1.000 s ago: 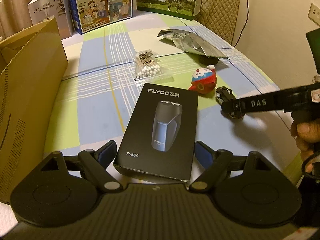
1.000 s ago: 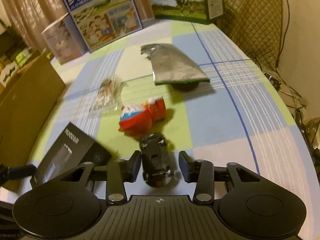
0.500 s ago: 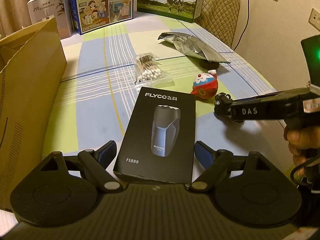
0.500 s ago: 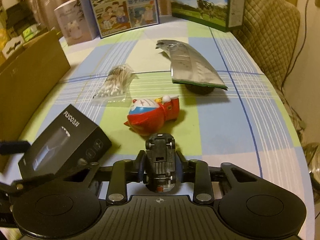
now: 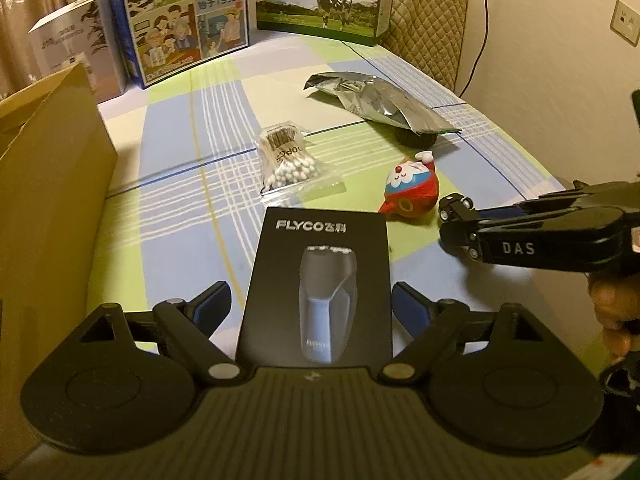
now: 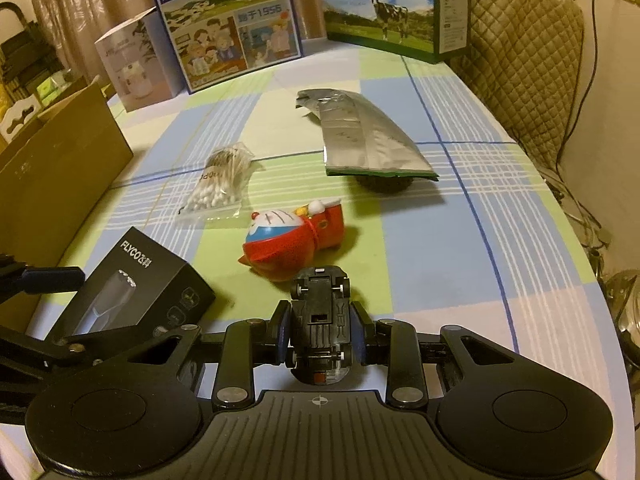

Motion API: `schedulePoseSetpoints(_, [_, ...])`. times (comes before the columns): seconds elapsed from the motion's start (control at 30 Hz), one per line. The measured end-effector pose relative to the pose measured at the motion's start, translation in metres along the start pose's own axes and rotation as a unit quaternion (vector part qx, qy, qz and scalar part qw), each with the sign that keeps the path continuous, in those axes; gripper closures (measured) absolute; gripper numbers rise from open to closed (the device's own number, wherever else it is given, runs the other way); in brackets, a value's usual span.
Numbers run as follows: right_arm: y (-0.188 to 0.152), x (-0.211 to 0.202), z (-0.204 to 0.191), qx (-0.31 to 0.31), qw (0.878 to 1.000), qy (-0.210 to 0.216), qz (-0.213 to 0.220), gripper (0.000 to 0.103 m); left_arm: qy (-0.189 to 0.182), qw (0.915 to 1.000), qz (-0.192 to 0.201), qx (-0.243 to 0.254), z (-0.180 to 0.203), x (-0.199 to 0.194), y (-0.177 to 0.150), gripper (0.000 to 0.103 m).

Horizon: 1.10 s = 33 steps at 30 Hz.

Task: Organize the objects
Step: 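Carry the shaver box with the left tool while the right tool carries the car to the cardboard box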

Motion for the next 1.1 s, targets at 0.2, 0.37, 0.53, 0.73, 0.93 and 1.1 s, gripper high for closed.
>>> schedulePoseSetpoints(0.2, [0.000,0.001,0.000,0.002,1.000,0.001,-0.001,0.075,-0.005,0.9996,-0.023,0.019,0.005,0.015,0.002,0.020])
schedulePoseSetpoints(0.37, [0.000,0.001,-0.001,0.002,1.000,0.002,0.000,0.075,-0.005,0.9991,-0.036,0.023,0.006,0.022,0.001,0.026])
schedulePoseSetpoints(0.53, [0.001,0.000,-0.002,0.002,1.000,0.004,0.004,0.076,-0.006,0.9992,-0.038,0.010,0.002,0.023,0.001,0.027])
schedulePoseSetpoints(0.73, [0.002,-0.006,-0.001,0.001,1.000,0.004,0.013,0.076,0.004,0.9993,-0.036,0.000,0.001,0.019,0.000,0.027])
schedulePoseSetpoints(0.93, [0.004,-0.021,-0.006,0.010,1.000,0.009,0.021,0.076,0.007,0.9995,-0.028,-0.013,0.000,0.006,0.001,0.027])
schedulePoseSetpoints(1.1, [0.005,-0.047,-0.021,0.002,0.999,0.013,0.030,0.076,0.012,0.9995,-0.020,-0.019,0.000,-0.012,0.005,0.027])
Point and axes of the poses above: each gripper's, at about its wrist camera, not at the fingertips, and x roughly the way its jaws point, z to its right, y to its top, the point moved 7 cm from there along x, roughly the way its jaws point, and after that the axes turned 8 degrees about z, right-handed, at the moved point
